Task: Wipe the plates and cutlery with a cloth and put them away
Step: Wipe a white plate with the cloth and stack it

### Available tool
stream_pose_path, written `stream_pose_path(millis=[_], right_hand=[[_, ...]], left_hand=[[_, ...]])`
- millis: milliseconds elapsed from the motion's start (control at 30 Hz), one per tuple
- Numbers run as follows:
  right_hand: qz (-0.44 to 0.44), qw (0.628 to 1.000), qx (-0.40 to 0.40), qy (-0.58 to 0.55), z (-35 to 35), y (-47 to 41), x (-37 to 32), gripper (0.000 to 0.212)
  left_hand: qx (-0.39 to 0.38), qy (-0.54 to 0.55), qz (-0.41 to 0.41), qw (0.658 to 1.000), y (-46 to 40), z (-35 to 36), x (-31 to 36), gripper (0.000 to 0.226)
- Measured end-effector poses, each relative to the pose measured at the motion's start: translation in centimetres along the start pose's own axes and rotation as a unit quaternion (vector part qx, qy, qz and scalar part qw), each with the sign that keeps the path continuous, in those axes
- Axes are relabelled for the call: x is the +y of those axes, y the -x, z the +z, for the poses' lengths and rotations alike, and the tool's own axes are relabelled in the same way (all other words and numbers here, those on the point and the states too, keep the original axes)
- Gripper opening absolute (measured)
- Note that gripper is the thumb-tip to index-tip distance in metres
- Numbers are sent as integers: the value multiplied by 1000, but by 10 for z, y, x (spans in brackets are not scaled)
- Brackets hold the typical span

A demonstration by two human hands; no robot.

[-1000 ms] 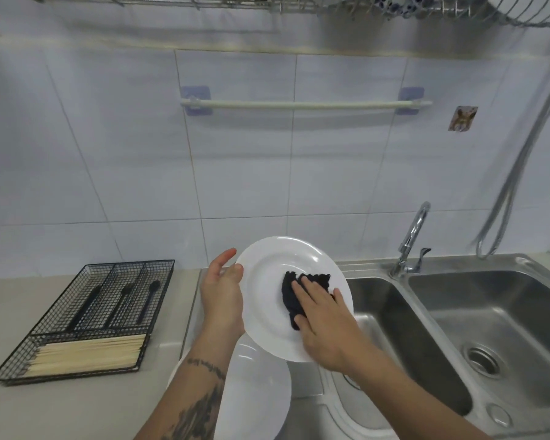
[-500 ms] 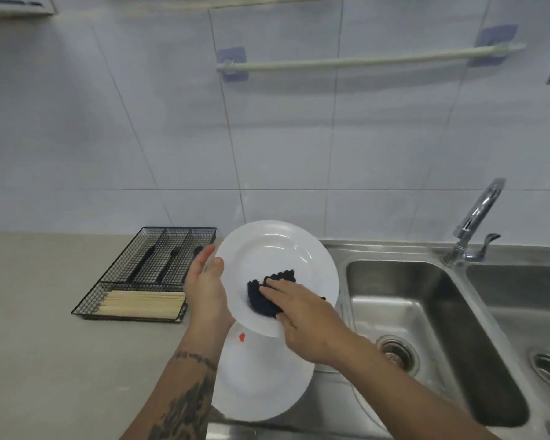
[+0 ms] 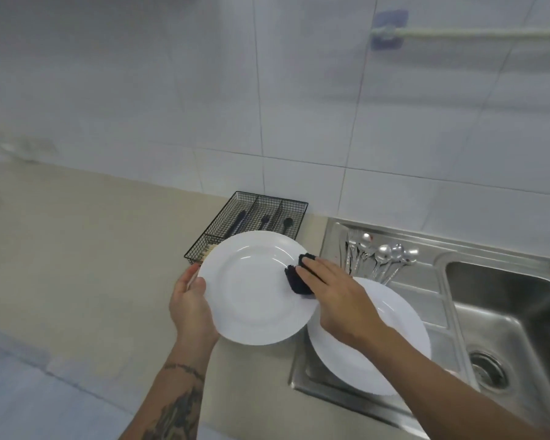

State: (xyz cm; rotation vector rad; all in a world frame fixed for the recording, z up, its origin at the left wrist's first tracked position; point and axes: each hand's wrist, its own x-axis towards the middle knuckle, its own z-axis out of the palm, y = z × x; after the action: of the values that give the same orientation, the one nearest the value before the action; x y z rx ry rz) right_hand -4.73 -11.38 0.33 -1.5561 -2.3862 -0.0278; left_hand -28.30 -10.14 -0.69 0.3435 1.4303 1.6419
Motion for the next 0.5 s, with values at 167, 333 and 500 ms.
stream_pose_path(millis=[167, 333, 500], right_hand=[[39, 999, 23, -12, 19, -4, -30, 71], [80, 996, 28, -12, 23, -1, -45, 75], [110, 993, 32, -37, 16, 1, -49, 69]], left_hand=[[7, -13, -12, 1000, -27, -42, -4, 33], [10, -12, -29, 999, -44, -63, -12, 33], [-4, -14, -44, 999, -51, -70, -20, 31]])
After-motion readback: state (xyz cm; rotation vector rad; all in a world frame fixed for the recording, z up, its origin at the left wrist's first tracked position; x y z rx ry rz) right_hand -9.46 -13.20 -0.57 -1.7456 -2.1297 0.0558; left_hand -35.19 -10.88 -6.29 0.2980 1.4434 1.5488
